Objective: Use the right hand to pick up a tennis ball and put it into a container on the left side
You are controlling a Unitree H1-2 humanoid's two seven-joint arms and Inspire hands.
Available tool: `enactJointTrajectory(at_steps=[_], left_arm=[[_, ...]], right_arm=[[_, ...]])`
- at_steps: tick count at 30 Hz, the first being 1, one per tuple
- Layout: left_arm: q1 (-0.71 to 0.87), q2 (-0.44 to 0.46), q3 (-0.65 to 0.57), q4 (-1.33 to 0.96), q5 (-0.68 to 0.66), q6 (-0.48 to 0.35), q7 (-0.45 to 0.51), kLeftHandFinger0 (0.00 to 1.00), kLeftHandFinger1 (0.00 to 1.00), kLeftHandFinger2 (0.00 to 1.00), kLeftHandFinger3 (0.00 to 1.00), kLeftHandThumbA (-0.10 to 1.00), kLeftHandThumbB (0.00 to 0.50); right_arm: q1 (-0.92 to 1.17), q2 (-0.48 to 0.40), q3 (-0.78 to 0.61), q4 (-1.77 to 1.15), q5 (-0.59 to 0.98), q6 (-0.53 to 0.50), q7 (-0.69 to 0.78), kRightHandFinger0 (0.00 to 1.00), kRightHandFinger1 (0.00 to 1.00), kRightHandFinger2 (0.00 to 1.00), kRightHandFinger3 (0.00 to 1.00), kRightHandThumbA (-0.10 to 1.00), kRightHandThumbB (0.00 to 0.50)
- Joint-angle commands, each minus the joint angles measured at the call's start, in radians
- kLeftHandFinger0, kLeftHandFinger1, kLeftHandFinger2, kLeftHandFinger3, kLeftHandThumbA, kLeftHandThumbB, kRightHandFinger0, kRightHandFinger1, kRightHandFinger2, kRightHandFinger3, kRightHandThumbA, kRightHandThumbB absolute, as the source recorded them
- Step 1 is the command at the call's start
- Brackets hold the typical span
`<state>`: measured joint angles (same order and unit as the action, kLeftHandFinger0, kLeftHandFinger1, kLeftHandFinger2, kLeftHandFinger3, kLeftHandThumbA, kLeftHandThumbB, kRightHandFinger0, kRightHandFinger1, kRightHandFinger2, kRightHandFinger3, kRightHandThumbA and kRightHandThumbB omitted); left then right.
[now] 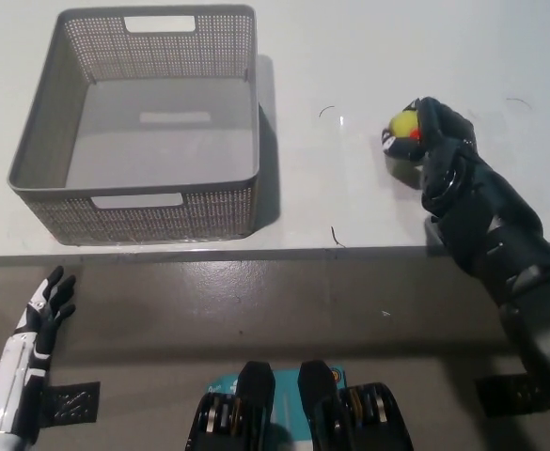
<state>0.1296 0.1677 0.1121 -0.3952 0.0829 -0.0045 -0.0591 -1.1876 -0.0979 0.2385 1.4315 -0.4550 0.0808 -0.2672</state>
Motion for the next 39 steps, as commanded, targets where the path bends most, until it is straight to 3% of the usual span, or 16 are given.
enactJointTrajectory(at_steps=[1,3,4,6,8,13,17,21,24,29,32,39], left_arm=[[-0.006,0.014,0.014,-0.024,-0.010,-0.034,0.009,1.00,1.00,1.00,1.00,1.00,0.220],[-0.007,0.014,0.015,-0.024,-0.010,-0.029,0.009,1.00,1.00,1.00,1.00,1.00,0.225],[-0.010,0.014,0.015,-0.021,-0.006,-0.034,0.010,1.00,1.00,1.00,1.00,1.00,0.224],[-0.013,0.014,0.015,-0.019,-0.009,-0.039,0.010,1.00,1.00,1.00,1.00,1.00,0.215],[-0.011,0.015,0.014,-0.018,-0.007,-0.042,0.010,1.00,1.00,1.00,1.00,1.00,0.212],[-0.008,0.018,0.019,-0.020,-0.019,-0.031,0.006,1.00,1.00,1.00,1.00,1.00,0.221],[-0.009,0.017,0.018,-0.016,-0.010,-0.030,0.008,1.00,1.00,1.00,1.00,1.00,0.229],[-0.003,0.014,0.015,-0.013,-0.009,-0.038,0.006,1.00,1.00,1.00,1.00,1.00,0.212],[0.001,0.014,0.013,-0.003,-0.002,-0.051,0.008,1.00,1.00,1.00,1.00,1.00,0.206],[0.003,0.011,0.011,-0.009,-0.025,-0.034,0.000,1.00,1.00,1.00,1.00,1.00,0.222],[0.006,0.009,0.008,-0.008,-0.021,-0.034,0.000,1.00,1.00,1.00,1.00,1.00,0.227],[-0.002,0.015,-0.015,-0.001,0.006,-0.044,-0.008,1.00,1.00,1.00,1.00,1.00,0.219]], right_arm=[[-0.048,-0.010,-0.044,-0.011,0.066,-0.123,-0.148,0.00,0.01,0.15,0.37,-0.10,0.225],[-0.048,-0.009,-0.067,-0.011,0.085,-0.154,-0.166,0.00,0.02,0.33,0.46,-0.10,0.223],[-0.049,-0.009,-0.077,-0.011,0.094,-0.166,-0.171,0.00,0.05,0.48,0.53,-0.10,0.224],[-0.058,-0.006,-0.106,-0.010,0.119,-0.175,-0.174,0.00,0.13,0.61,0.60,-0.10,0.207],[-0.065,-0.004,-0.154,-0.018,0.164,-0.214,-0.170,0.00,0.19,0.67,0.65,-0.10,0.196],[-0.112,0.010,-0.256,-0.053,0.241,-0.289,-0.164,0.00,0.19,0.67,0.65,-0.10,0.163],[-0.167,0.036,-0.324,-0.118,0.300,-0.328,-0.123,0.00,0.22,0.68,0.69,-0.10,0.184],[-0.177,0.079,-0.326,-0.234,0.303,-0.326,-0.107,0.00,0.15,0.65,0.70,-0.10,0.177],[-0.169,0.123,-0.301,-0.353,0.296,-0.315,-0.087,0.00,0.18,0.68,0.74,-0.10,0.152],[-0.159,0.195,-0.285,-0.485,0.308,-0.286,-0.061,0.00,0.29,0.74,0.73,-0.10,0.176],[-0.171,0.243,-0.272,-0.513,0.305,-0.260,-0.065,0.00,0.22,0.66,0.70,-0.10,0.176],[-0.193,0.310,-0.241,-0.440,0.299,-0.284,-0.063,0.00,0.25,0.70,0.74,-0.10,0.171]])
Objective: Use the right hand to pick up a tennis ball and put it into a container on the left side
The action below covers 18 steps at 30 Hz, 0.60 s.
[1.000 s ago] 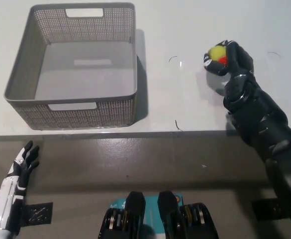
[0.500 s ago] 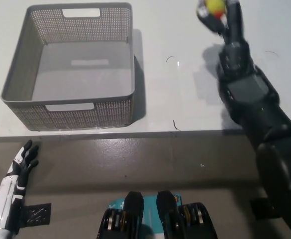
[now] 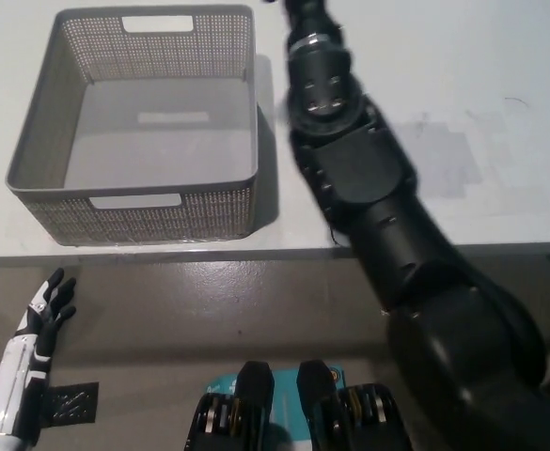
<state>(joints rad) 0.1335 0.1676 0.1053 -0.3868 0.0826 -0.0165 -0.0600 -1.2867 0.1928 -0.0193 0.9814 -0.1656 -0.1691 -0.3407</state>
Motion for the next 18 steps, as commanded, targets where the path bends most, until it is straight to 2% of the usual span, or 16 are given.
enactJointTrajectory(at_steps=[1,6,8,11,15,16,17,18], left_arm=[[-0.012,0.017,-0.012,-0.006,0.008,-0.032,-0.009,1.00,1.00,1.00,1.00,1.00,0.219],[-0.020,0.022,-0.023,-0.007,0.014,-0.021,-0.014,1.00,1.00,1.00,1.00,1.00,0.228],[-0.026,0.022,-0.025,-0.007,0.015,-0.020,-0.013,1.00,1.00,1.00,1.00,1.00,0.223],[-0.039,0.018,-0.031,-0.011,0.008,-0.002,-0.018,1.00,1.00,1.00,1.00,1.00,0.224],[-0.039,0.027,-0.032,-0.012,0.018,-0.003,-0.022,1.00,1.00,1.00,1.00,1.00,0.231],[-0.039,0.027,-0.033,-0.012,0.022,-0.002,-0.022,1.00,1.00,1.00,1.00,1.00,0.232],[-0.039,0.028,-0.034,-0.015,0.019,0.000,-0.026,1.00,1.00,1.00,1.00,1.00,0.231],[-0.039,0.028,-0.035,-0.018,0.018,0.004,-0.027,1.00,1.00,1.00,1.00,1.00,0.230]], right_arm=[[-0.102,0.022,0.024,0.027,0.003,-0.035,0.006,0.00,0.25,0.70,0.75,-0.10,0.171],[-0.153,0.058,0.101,0.186,-0.055,-0.030,-0.032,0.00,0.23,0.67,0.70,-0.10,0.175],[-0.170,0.069,0.149,0.267,-0.085,-0.040,-0.046,0.00,0.24,0.66,0.70,-0.10,0.153],[-0.179,0.073,0.206,0.332,-0.110,-0.043,-0.049,0.00,0.28,0.69,0.77,-0.10,0.172],[-0.174,0.084,0.322,0.399,-0.184,-0.020,-0.065,0.00,0.24,0.70,0.82,-0.10,0.184],[-0.173,0.084,0.336,0.404,-0.184,-0.017,-0.067,0.00,0.25,0.69,0.76,-0.10,0.236],[-0.167,0.089,0.365,0.417,-0.203,0.004,-0.071,0.00,0.16,0.62,0.68,-0.10,0.200],[-0.163,0.090,0.377,0.423,-0.204,0.011,-0.069,0.00,0.12,0.60,0.67,-0.10,0.197]])
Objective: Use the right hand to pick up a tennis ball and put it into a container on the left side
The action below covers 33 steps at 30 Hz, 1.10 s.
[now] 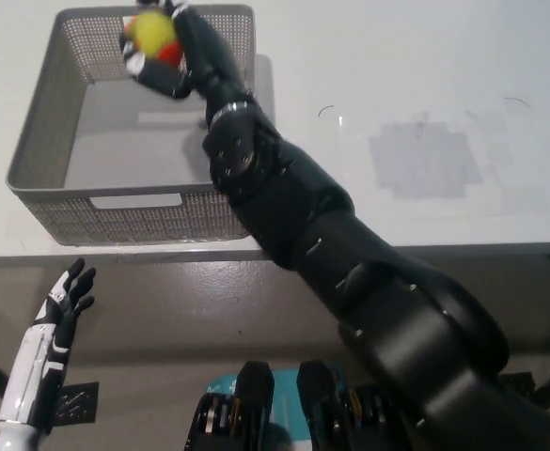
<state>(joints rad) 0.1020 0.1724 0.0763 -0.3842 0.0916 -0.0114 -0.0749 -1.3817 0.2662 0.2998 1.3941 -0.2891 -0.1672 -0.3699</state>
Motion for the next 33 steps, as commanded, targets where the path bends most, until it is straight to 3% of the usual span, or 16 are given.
enactJointTrajectory(at_steps=[1,4,7,8,9,10,11,12,13,15,16,18,20,22,28,33], left_arm=[[-0.008,0.023,-0.007,-0.023,0.011,-0.003,-0.012,1.00,1.00,1.00,1.00,1.00,0.226],[-0.015,0.030,-0.008,-0.022,0.008,-0.003,-0.017,1.00,1.00,1.00,1.00,1.00,0.219],[-0.014,0.031,-0.009,-0.024,0.011,-0.004,-0.019,1.00,1.00,1.00,1.00,1.00,0.222],[-0.014,0.029,-0.010,-0.026,0.011,-0.002,-0.018,1.00,1.00,1.00,1.00,1.00,0.229],[-0.014,0.030,-0.010,-0.027,0.009,0.000,-0.018,1.00,1.00,1.00,1.00,1.00,0.226],[-0.014,0.032,-0.010,-0.028,0.010,0.000,-0.018,1.00,1.00,1.00,1.00,1.00,0.223],[-0.014,0.032,-0.011,-0.029,0.008,-0.001,-0.019,1.00,1.00,1.00,1.00,1.00,0.215],[-0.014,0.032,-0.011,-0.028,0.006,-0.001,-0.019,1.00,1.00,1.00,1.00,1.00,0.214],[-0.015,0.032,-0.011,-0.027,0.006,-0.002,-0.019,1.00,1.00,1.00,1.00,1.00,0.214],[-0.022,0.035,-0.011,-0.029,0.013,0.005,-0.019,1.00,1.00,1.00,1.00,1.00,0.225],[-0.021,0.035,-0.011,-0.030,0.018,0.007,-0.017,1.00,1.00,1.00,1.00,1.00,0.226],[-0.022,0.035,-0.012,-0.031,0.008,0.007,-0.020,1.00,1.00,1.00,1.00,1.00,0.227],[-0.028,0.036,-0.012,-0.027,0.008,0.000,-0.018,1.00,1.00,1.00,1.00,1.00,0.218],[-0.031,0.036,-0.012,-0.027,0.009,0.003,-0.017,1.00,1.00,1.00,1.00,1.00,0.212],[-0.033,0.040,-0.013,-0.025,-0.003,0.000,-0.024,1.00,1.00,1.00,1.00,1.00,0.200],[-0.032,0.042,-0.013,-0.023,0.013,0.005,-0.022,1.00,1.00,1.00,1.00,1.00,0.215]], right_arm=[[-0.062,0.017,0.086,0.020,-0.098,0.031,-0.034,0.00,0.11,0.61,0.69,-0.10,0.198],[-0.055,0.013,0.113,0.026,-0.101,0.041,-0.020,0.00,0.15,0.64,0.73,-0.10,0.198],[-0.059,0.013,0.138,0.028,-0.112,0.062,0.000,0.00,0.16,0.55,0.69,-0.10,0.205],[-0.060,0.012,0.145,0.028,-0.114,0.066,0.011,0.02,0.18,0.47,0.64,-0.03,0.216],[-0.062,0.011,0.145,0.028,-0.112,0.070,0.019,0.18,0.37,0.69,0.77,0.07,0.230],[-0.071,0.009,0.143,0.029,-0.106,0.086,0.058,0.45,0.64,0.90,0.90,0.23,0.241],[-0.077,0.005,0.148,0.029,-0.109,0.089,0.090,0.83,0.96,1.00,1.00,0.36,0.262],[-0.079,0.002,0.156,0.029,-0.116,0.090,0.106,1.00,1.00,1.00,1.00,0.42,0.275],[-0.084,-0.002,0.162,0.028,-0.121,0.094,0.127,1.00,1.00,1.00,1.00,0.54,0.305],[-0.094,-0.009,0.164,0.024,-0.120,0.104,0.150,1.00,1.00,1.00,1.00,0.68,0.363],[-0.095,-0.010,0.164,0.022,-0.120,0.105,0.153,1.00,1.00,1.00,1.00,0.70,0.376],[-0.100,-0.013,0.173,0.020,-0.129,0.123,0.173,1.00,1.00,1.00,1.00,0.89,0.427],[-0.106,-0.019,0.170,0.016,-0.125,0.127,0.187,1.00,1.00,1.00,1.00,1.00,0.478],[-0.106,-0.025,0.162,0.011,-0.117,0.120,0.191,1.00,1.00,1.00,1.00,1.00,0.500],[-0.111,-0.055,0.102,-0.019,-0.081,0.058,0.168,1.00,1.00,1.00,1.00,1.00,0.500],[-0.113,-0.109,0.011,-0.102,-0.039,-0.065,0.079,1.00,1.00,1.00,1.00,1.00,0.500]])
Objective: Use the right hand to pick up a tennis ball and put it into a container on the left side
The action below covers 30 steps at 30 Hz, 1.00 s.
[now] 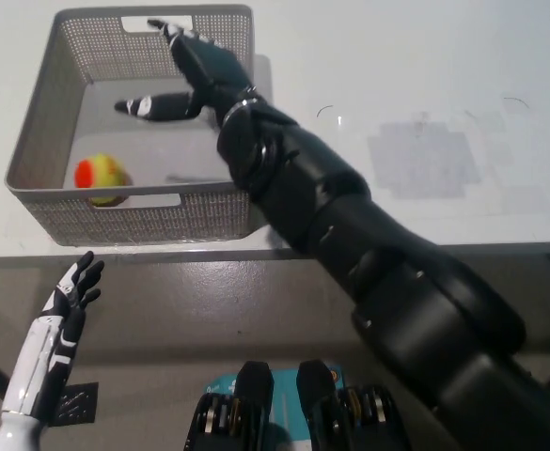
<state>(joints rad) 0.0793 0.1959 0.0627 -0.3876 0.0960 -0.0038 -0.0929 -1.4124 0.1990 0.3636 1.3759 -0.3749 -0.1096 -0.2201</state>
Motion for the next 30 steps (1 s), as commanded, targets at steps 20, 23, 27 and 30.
enactJointTrajectory(at_steps=[20,23,27,30], left_arm=[[0.014,0.020,0.000,-0.003,0.008,-0.011,-0.004,1.00,1.00,1.00,1.00,1.00,0.221],[0.027,0.019,0.001,0.006,-0.005,-0.029,-0.004,1.00,1.00,1.00,1.00,1.00,0.221],[0.050,0.015,0.002,0.024,-0.022,-0.059,-0.005,1.00,1.00,1.00,1.00,1.00,0.220],[0.067,0.012,0.003,0.024,-0.026,-0.056,-0.004,1.00,1.00,1.00,1.00,1.00,0.244]], right_arm=[[0.582,-0.347,-0.358,-1.390,0.314,-0.054,0.124,1.00,1.00,1.00,1.00,1.00,0.430],[0.692,-0.359,-0.356,-1.464,0.333,-0.085,0.125,1.00,1.00,1.00,1.00,1.00,0.388],[0.895,-0.364,-0.341,-1.551,0.381,-0.116,0.136,1.00,1.00,1.00,1.00,1.00,0.344],[1.013,-0.352,-0.314,-1.550,0.390,-0.165,0.132,1.00,1.00,1.00,1.00,1.00,0.330]])
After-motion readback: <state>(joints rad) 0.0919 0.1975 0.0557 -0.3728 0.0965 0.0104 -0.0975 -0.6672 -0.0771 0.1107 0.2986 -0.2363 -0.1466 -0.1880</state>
